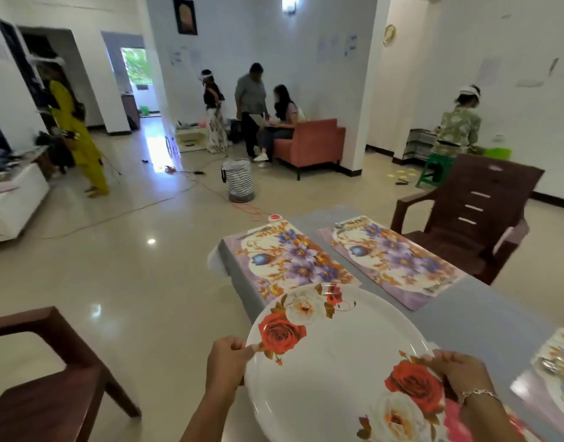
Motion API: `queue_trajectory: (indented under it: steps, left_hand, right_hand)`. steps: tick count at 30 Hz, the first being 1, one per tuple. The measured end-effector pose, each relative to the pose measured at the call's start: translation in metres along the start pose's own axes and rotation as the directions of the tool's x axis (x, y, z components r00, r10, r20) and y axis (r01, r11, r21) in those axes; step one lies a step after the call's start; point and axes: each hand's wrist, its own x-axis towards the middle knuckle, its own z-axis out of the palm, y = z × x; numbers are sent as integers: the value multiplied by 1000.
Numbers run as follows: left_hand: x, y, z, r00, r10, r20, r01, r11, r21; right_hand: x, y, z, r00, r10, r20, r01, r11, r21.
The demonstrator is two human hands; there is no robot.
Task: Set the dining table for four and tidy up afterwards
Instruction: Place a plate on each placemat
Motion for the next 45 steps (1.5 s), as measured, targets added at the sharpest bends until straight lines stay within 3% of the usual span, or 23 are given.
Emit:
queue_trajectory:
  steps: [10, 20, 26, 33, 41, 43, 45]
  left_hand:
    - [164, 35, -76, 1000, -6, -18, 8, 992, 122]
    - [316, 55, -41, 997, -75, 12, 71, 981, 178]
    - [379, 54, -21, 987, -163, 8, 156, 956, 247]
    - [413, 55, -10, 976, -202, 81, 172, 945, 277]
    - [426, 57, -7, 956, -198, 218, 137, 955, 264]
    - [427, 59, -10, 960, -167, 224, 88, 942, 325]
    - [424, 65, -10, 985, -14, 173, -73, 872, 484]
  right_hand:
    - [45, -42, 179, 999, 23, 38, -23, 1000, -2]
    - [163, -59, 277, 1000, 30, -1, -30, 984, -174]
    - [217, -59, 311, 994, 109, -7, -106, 950, -295]
    - [245, -49, 330, 980, 159, -121, -194, 900, -391]
    - [246, -32, 330, 977, 84, -196, -164, 883, -439]
    - [239, -32, 329, 968, 91, -233, -180, 899, -400]
    - [226, -33, 326, 958, 64, -278, -165, 918, -360]
